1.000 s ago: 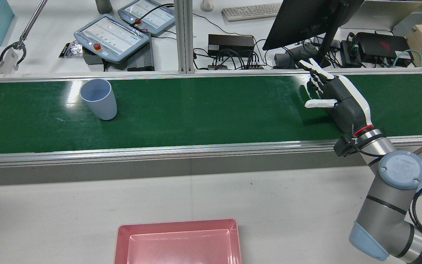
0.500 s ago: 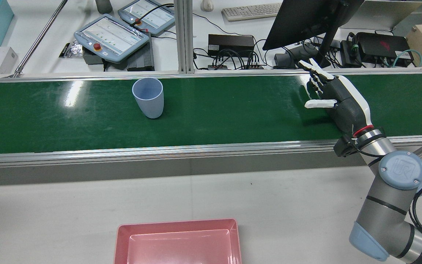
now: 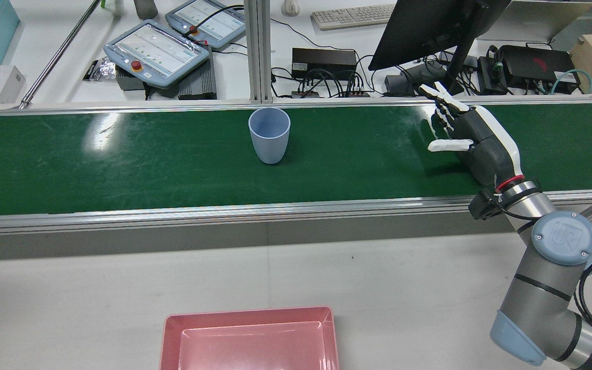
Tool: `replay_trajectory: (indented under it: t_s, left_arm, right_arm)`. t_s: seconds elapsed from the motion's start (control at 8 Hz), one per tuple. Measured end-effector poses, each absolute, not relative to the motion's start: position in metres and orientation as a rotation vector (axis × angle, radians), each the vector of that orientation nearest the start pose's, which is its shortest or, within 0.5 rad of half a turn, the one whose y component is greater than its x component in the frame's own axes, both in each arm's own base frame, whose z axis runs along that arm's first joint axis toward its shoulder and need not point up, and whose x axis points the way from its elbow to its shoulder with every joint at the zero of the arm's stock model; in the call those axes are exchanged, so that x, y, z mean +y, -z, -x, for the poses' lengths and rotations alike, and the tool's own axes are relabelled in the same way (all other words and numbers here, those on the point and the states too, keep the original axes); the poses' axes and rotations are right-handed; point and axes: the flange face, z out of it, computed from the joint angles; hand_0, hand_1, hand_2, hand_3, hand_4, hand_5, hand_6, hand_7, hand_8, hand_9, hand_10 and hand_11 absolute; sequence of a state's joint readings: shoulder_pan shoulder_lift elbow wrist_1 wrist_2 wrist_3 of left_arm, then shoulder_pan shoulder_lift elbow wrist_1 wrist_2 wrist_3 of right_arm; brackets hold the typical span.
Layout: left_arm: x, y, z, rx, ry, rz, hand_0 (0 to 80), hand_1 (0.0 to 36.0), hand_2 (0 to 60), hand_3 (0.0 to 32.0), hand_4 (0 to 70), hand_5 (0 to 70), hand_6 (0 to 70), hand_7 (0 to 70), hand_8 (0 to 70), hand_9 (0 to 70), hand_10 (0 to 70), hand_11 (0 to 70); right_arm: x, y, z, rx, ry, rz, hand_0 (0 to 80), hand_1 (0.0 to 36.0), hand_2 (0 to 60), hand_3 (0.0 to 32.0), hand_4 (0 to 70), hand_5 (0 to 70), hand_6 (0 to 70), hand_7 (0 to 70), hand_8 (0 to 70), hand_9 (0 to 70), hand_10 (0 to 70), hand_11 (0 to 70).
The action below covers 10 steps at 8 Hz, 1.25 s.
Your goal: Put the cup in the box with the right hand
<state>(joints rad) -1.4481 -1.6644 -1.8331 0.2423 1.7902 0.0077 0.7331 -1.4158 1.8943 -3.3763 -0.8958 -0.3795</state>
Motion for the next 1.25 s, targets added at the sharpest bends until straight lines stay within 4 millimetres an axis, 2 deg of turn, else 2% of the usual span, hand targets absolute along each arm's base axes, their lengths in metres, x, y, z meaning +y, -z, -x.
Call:
replay_trajectory:
  t_s: [0.5,0.75,1.0,1.12,1.25]
  left_arm:
    - [-0.5251,-0.5372,0.0477,2.146,1.909,0.336,0.0,0.0,0.0,0.0,0.0,0.0,0.0,0.0,0.0,0.0,0.0,0.0]
    - [-0.5251,-0.5374,0.0479,2.146,1.909,0.336,0.0,0.0,0.0,0.0,0.0,0.0,0.0,0.0,0.0,0.0,0.0,0.0]
    - [-0.5251,-0.5375,0.0478,2.146,1.910,0.336,0.0,0.0,0.0,0.0,0.0,0.0,0.0,0.0,0.0,0.0,0.0,0.0]
    - [-0.5251,-0.5373,0.0477,2.146,1.909,0.336,0.0,0.0,0.0,0.0,0.0,0.0,0.0,0.0,0.0,0.0,0.0,0.0]
    - [-0.5251,-0.5371,0.0477,2.146,1.909,0.336,0.0,0.0,0.0,0.0,0.0,0.0,0.0,0.0,0.0,0.0,0.0,0.0]
  right_arm:
    - [-0.4890,-0.4815,0.2497,2.620,2.134,0.107,45.5,8.8,0.0,5.8,0.0,4.2,1.4,6.2,3.0,0.0,1.5,3.3]
    - [-0.4893,-0.4818,0.2491,2.618,2.135,0.109,45.9,9.1,0.0,6.6,0.0,4.4,1.4,6.6,3.2,0.0,1.7,3.6]
    - [-0.4874,-0.4856,0.2481,2.616,2.145,0.114,45.8,9.4,0.0,0.0,0.0,4.3,3.5,9.0,3.5,1.1,2.3,4.5]
    - [-0.4867,-0.4874,0.2476,2.616,2.151,0.118,45.5,13.0,10.4,0.0,0.2,4.6,6.0,19.6,4.6,7.5,4.6,8.0]
    - [-0.4867,-0.4884,0.2466,2.614,2.154,0.123,43.2,19.7,53.0,0.0,18.7,7.0,16.8,63.9,21.2,39.4,21.7,32.5]
